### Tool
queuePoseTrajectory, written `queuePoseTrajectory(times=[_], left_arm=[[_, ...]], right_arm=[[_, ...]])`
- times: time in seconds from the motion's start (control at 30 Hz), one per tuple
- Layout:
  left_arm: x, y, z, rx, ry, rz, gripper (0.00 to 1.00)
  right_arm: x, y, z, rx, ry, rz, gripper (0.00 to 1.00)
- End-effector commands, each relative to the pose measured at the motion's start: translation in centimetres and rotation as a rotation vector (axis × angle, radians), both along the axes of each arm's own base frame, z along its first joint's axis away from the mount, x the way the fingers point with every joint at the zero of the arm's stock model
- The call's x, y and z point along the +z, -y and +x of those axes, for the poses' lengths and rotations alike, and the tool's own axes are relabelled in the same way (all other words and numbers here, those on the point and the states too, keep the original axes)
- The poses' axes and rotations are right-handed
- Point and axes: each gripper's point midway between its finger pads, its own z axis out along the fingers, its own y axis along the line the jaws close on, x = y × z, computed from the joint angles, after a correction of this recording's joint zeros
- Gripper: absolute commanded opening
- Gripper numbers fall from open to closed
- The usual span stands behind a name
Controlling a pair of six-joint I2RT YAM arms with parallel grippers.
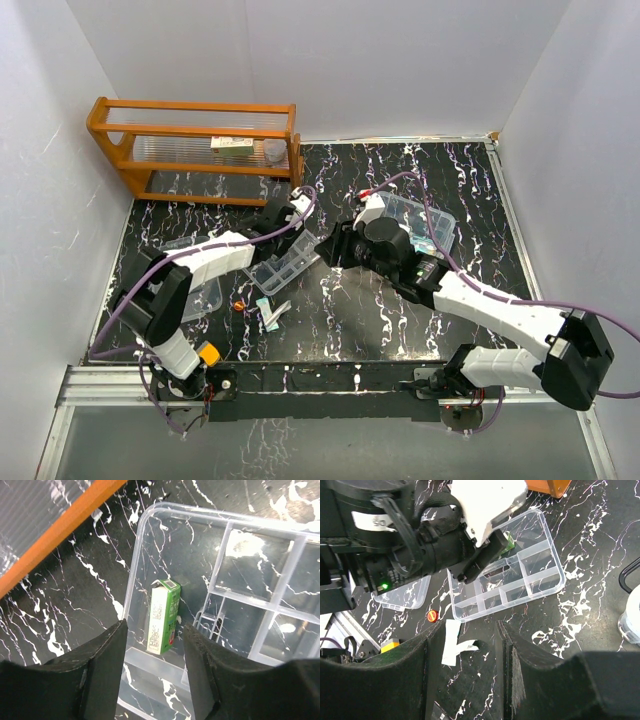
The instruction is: Organize the medicine kit
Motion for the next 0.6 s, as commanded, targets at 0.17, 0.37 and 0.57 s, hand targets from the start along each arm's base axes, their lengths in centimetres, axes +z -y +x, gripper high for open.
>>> queuePoseTrajectory(times=[0.17,0.37,0.57], left_arm=[[2.4,0.1,0.4,0.039,0.023,-0.057,0.34],[0.5,-0.3,0.5,0.060,-0.044,-0.041,0.36],[-0.4,-0.5,0.7,0.068,-0.099,-0.073,0.37]], right_arm=[[2.1,0.3,0.2,-0.029,0.051,0.064,0.42],[1.9,0.4,0.1,-0.029,0.048,0.062,0.42],[1.9,0.3,0.1,-0.026,0.047,0.063,0.42]])
